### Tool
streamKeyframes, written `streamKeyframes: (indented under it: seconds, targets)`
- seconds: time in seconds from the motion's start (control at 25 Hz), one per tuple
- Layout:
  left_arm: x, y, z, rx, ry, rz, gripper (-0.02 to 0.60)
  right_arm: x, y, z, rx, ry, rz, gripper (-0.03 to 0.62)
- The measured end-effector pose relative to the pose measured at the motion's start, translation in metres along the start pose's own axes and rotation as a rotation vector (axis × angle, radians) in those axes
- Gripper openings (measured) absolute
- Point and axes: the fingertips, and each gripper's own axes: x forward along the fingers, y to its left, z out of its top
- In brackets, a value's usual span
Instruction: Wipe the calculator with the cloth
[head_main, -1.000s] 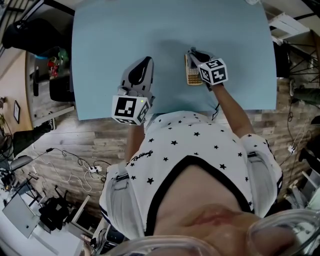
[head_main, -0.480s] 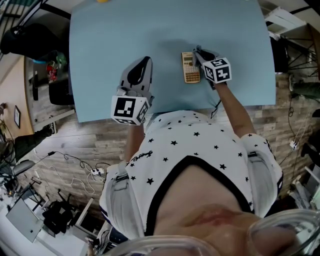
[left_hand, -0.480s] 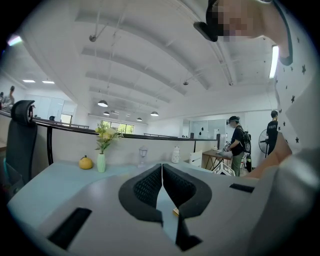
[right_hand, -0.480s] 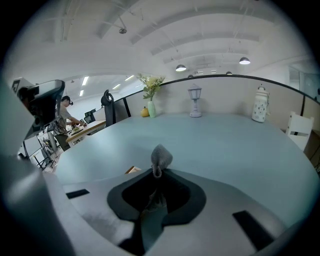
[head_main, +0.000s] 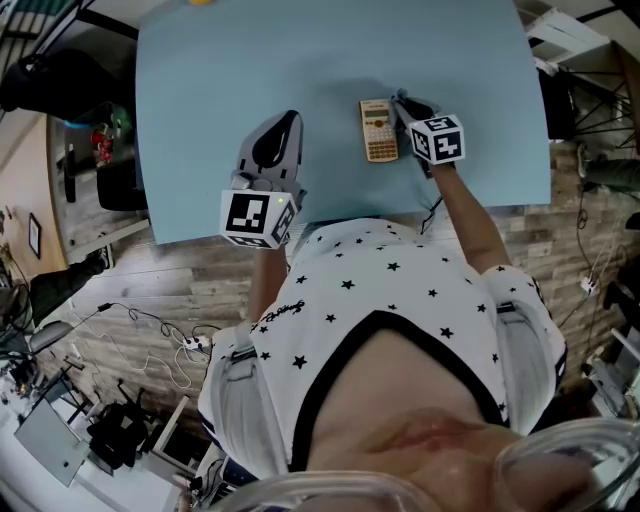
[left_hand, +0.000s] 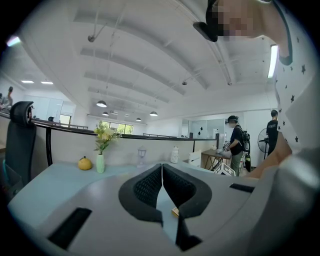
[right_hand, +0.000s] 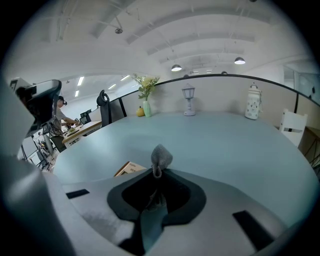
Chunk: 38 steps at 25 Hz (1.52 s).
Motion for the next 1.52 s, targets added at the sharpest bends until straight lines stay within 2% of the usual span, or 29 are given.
streamKeyframes:
  seconds: [0.36, 0.64, 1.0, 1.52]
  targets:
    - [-0.006, 0.004, 0.001, -0.001, -0.006, 0.011, 0.031, -0.002, 0.006, 0.009, 0.000, -0.030, 0.003, 0.044]
    - [-0.010, 0.000, -0.001, 0.001, -0.009, 0.012, 0.031, -0.003, 0.045, 0.022, -0.030, -0.072, 0.097, 0.044]
    - [-0.019, 0.002, -0.002, -0.004, -0.012, 0.030, 0.031, 0.011, 0.088, 0.009, -0.089, -0.026, 0.181, 0.043]
    - [-0.021, -0.001, -0.002, -0.005, -0.015, 0.026, 0.031, 0.010, 0.078, 0.003, -0.089, -0.019, 0.147, 0.043]
